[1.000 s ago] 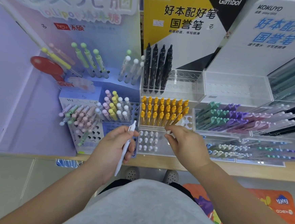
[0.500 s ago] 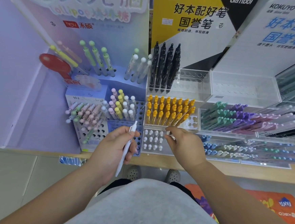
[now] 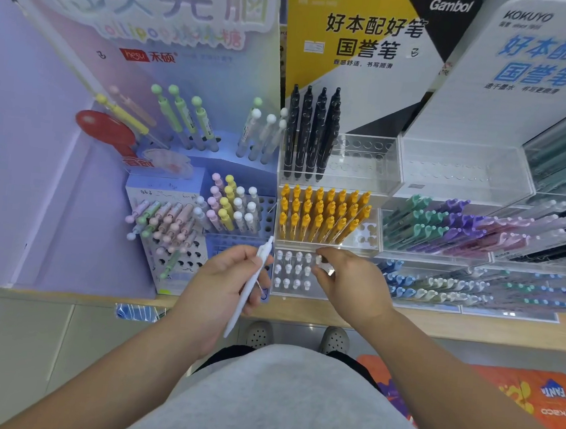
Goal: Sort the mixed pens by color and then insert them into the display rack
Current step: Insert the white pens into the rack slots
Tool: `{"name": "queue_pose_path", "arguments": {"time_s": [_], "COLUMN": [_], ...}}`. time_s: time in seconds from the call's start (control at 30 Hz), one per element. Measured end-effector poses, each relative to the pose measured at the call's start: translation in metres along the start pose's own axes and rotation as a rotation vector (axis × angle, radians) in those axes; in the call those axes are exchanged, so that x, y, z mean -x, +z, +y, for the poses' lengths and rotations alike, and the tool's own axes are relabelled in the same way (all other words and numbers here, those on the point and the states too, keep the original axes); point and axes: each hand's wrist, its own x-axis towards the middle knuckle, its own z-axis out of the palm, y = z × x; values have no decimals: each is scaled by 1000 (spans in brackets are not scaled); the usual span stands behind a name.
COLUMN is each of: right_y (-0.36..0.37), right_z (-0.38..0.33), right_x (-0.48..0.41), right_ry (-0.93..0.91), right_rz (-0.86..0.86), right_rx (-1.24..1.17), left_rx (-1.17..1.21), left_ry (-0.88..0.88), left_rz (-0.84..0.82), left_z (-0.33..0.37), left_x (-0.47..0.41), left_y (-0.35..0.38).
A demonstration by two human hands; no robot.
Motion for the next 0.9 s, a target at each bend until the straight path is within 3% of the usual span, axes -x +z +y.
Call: {"name": "queue_pose_path", "arguments": {"time_s": [0.17,0.33,0.6,0.77,0.9], "right_y": [-38,-79,-101,-119,-125], "right_z": [-20,-42,-28,-13,-1], "right_x": [8,13,21,19,20], "right_ry": [178,290,309,366,339], "right_rz": [-89,-145,-74,48,75], "right_rx": [-296,-901,-944,-1063,-978], "left_rx": [-148,-203,-306,-688,-955], "left_ry": [98,166,349,473,521], "left_rz": [-13,-148,-156,67,156], "left_z": [-1,4,11,-1,-25], "left_x": [-4,-7,-13,-31,-42], "left_y": [10,33,58,35,7]}}
